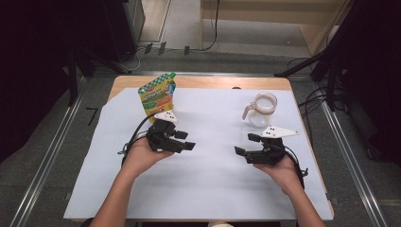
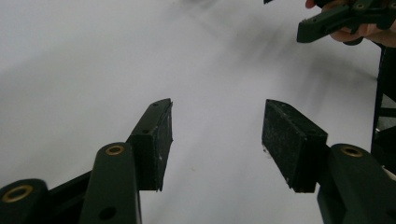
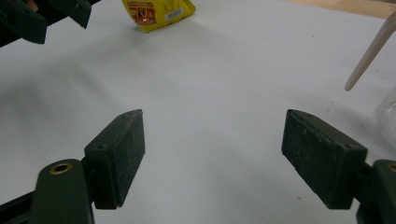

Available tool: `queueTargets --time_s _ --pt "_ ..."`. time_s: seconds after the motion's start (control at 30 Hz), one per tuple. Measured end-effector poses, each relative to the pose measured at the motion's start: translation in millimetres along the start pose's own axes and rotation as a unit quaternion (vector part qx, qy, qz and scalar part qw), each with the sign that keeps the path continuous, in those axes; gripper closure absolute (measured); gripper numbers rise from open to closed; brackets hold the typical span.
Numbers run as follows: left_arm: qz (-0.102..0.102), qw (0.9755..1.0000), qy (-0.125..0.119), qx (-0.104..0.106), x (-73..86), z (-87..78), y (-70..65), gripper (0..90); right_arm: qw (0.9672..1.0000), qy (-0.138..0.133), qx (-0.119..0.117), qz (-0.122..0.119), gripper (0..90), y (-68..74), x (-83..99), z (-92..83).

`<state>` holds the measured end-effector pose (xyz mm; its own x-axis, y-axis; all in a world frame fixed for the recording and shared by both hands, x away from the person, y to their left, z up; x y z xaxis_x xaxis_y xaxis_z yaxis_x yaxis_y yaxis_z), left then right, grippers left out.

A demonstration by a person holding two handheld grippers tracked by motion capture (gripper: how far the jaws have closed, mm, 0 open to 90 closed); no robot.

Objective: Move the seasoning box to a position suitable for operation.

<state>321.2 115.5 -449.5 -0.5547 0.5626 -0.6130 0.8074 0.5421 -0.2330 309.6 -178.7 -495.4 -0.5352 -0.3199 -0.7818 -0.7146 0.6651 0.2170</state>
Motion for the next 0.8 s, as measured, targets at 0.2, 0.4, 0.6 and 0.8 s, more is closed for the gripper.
queueTargets --time_s 0.2,0.4,0.6,0.8 --pt "0.004 0.9999 -0.002 -0.014 3.3 -1.4 2.2 42.3 1.0 0.003 -0.009 -0.002 28.4 -1.0 0.6 -0.7" --pt "0.008 0.9997 0.005 -0.022 5.4 0.8 3.0 41.9 0.9997 0.012 -0.001 -0.022 31.6 -1.2 3.3 -1.5" --pt "0.009 0.9997 0.005 -0.024 4.5 4.0 2.2 41.9 0.9996 0.02 -0.005 -0.021 33.7 -1.7 6.5 -1.8" --pt "0.014 0.9994 0.012 -0.03 5.5 7.1 3.3 41.0 0.9996 0.02 -0.001 -0.02 35.2 -5.4 6.9 -3.4"
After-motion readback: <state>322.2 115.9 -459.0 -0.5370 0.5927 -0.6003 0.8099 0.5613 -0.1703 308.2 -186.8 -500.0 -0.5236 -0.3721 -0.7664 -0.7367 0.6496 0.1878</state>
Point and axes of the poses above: each handheld gripper's, and its own axes: z roughly forward along the jaws, x roughly out of its underside, y roughly to its left, the point moved 4 cm from there along z, roughly forward along the jaws, and after that the axes turned 6 degrees about y, right-handed, at the moved point
